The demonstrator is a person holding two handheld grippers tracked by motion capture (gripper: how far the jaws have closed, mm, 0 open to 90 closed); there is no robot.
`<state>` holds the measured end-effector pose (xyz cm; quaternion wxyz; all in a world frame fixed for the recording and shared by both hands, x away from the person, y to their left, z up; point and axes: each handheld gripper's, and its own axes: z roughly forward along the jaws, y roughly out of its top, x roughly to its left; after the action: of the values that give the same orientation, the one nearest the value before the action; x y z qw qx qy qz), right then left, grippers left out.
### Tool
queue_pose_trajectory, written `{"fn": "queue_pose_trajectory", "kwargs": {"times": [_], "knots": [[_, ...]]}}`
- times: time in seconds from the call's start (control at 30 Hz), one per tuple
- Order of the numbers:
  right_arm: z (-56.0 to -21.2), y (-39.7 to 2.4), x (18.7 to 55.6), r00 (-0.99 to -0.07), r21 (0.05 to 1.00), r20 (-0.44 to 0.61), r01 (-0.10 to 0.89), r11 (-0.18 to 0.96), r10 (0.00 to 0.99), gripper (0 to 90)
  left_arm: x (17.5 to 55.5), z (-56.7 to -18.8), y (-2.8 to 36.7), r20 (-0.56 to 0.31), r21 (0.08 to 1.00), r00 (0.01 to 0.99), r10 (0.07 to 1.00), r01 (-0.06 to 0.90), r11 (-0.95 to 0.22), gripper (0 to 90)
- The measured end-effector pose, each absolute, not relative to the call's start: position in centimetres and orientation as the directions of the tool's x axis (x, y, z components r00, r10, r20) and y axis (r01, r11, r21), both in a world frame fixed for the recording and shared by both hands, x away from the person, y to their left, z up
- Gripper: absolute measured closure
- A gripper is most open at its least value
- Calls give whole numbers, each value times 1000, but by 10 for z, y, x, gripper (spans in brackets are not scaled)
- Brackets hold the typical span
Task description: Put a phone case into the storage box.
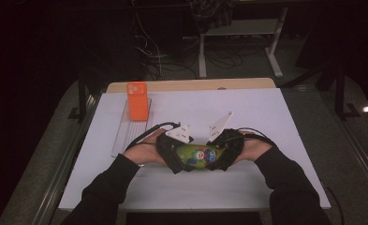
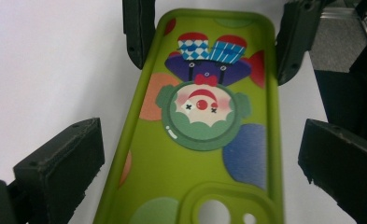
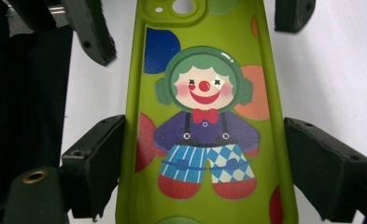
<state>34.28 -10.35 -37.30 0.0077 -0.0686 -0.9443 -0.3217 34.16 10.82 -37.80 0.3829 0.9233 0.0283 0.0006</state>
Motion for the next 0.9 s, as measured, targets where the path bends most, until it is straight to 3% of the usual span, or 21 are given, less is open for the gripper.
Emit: {"fn": "queue_pose_trajectory", "kwargs": {"times": [0.37,0.9], "knots": [[-371,-98,337,-994,603,64,113,790,94,151,342,-382,108,-19,654,1000,0,13,-756,58],[-369,-98,335,-994,607,68,108,787,84,150,340,-383,108,-51,656,999,-9,27,-755,135]]}}
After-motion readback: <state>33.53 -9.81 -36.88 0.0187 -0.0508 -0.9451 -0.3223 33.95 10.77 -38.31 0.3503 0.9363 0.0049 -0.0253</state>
